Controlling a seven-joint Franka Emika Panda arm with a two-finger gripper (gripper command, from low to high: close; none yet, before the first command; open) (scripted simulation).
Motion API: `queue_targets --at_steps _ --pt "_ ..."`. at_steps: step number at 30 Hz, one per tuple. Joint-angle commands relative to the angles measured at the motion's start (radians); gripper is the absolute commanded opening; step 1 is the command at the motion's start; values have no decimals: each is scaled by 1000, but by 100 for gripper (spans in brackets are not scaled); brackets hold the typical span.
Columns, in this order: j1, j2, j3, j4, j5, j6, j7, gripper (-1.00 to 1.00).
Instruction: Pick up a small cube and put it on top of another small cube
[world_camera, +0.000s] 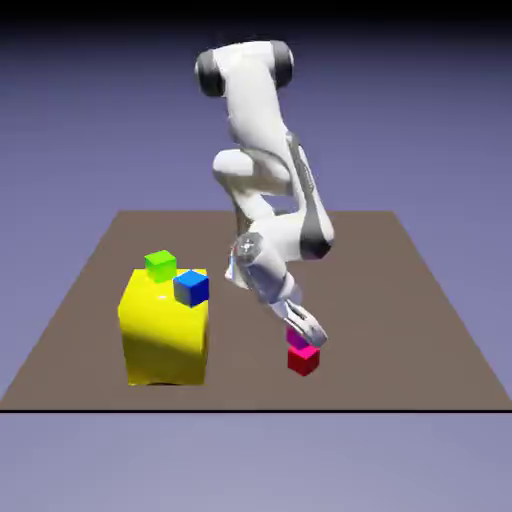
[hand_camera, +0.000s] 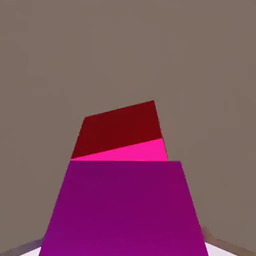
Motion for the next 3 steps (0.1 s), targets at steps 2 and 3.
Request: queue_targets --at_steps 2,3 --pt "-13 -36 1 7 1 -43 1 100" --pt "-25 -72 3 13 1 -87 3 100"
